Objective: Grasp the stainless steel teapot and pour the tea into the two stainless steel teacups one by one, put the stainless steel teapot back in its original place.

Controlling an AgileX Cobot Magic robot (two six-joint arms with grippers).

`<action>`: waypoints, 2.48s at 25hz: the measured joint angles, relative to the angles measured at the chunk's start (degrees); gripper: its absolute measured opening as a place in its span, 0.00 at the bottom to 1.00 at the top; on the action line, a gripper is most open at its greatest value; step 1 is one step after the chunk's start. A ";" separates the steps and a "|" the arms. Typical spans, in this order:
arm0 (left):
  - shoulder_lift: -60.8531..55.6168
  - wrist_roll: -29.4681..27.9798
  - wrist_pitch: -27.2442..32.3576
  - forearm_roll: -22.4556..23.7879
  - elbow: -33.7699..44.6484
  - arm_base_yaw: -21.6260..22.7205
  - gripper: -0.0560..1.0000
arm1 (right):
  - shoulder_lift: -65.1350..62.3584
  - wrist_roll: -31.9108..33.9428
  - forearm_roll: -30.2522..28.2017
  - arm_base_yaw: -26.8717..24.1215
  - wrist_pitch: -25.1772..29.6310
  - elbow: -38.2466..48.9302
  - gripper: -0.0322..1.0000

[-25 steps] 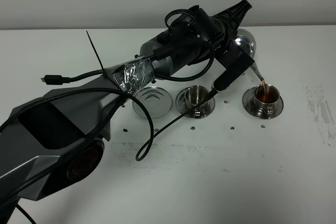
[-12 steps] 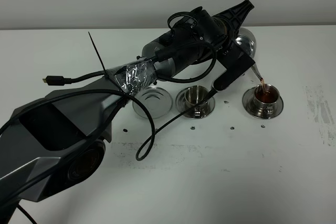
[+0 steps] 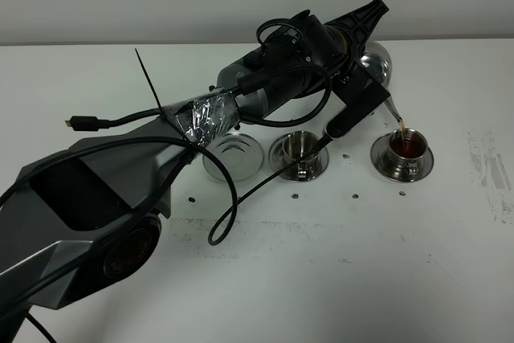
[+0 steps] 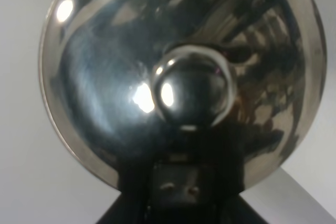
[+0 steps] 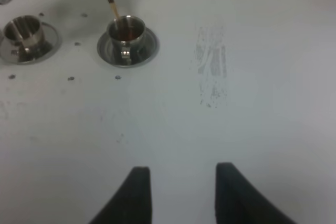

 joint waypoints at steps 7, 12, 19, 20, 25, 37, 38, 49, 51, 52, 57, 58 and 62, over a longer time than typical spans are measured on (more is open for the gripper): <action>0.00 -0.14 -0.28 0.53 0.00 0.00 0.24 | 0.00 0.00 0.00 0.00 0.00 0.00 0.34; 0.00 -0.14 -0.42 0.58 0.00 0.00 0.24 | 0.00 0.00 0.00 0.00 0.00 0.00 0.34; 0.00 -0.31 -0.42 -0.12 0.00 0.00 0.24 | 0.00 0.00 0.00 0.00 0.00 0.00 0.34; 0.00 -0.37 -0.29 -0.29 0.00 0.00 0.24 | 0.00 0.00 0.00 0.00 0.00 0.00 0.34; 0.00 -0.94 1.65 -2.70 0.00 0.00 0.24 | 0.00 0.00 0.00 0.00 0.00 0.00 0.34; -0.55 -10.78 7.50 -11.78 0.00 1.60 0.24 | 0.00 0.00 0.00 0.00 0.00 0.00 0.34; -0.91 -11.69 8.27 -12.55 0.00 1.96 0.24 | 0.00 0.00 0.00 0.00 0.00 0.00 0.34; -10.80 -24.10 22.36 -27.81 0.00 3.45 0.24 | 0.00 0.00 0.00 0.00 0.00 0.00 0.34; -12.10 -27.02 24.54 -29.20 0.18 2.76 0.24 | 0.00 0.00 0.00 0.00 0.00 0.00 0.34; -12.87 -28.59 24.99 -29.73 0.76 2.34 0.24 | 0.00 0.00 0.00 0.00 0.00 0.00 0.34; -16.90 -33.64 25.31 -32.91 7.30 -1.01 0.24 | 0.00 0.00 0.00 0.00 0.00 0.00 0.34; -17.78 -34.21 25.25 -33.14 9.30 -1.73 0.24 | 0.00 0.00 0.00 0.00 0.00 0.00 0.34; -19.76 -36.82 25.18 -33.36 16.44 -4.29 0.24 | 0.00 0.00 0.00 0.00 0.00 0.00 0.34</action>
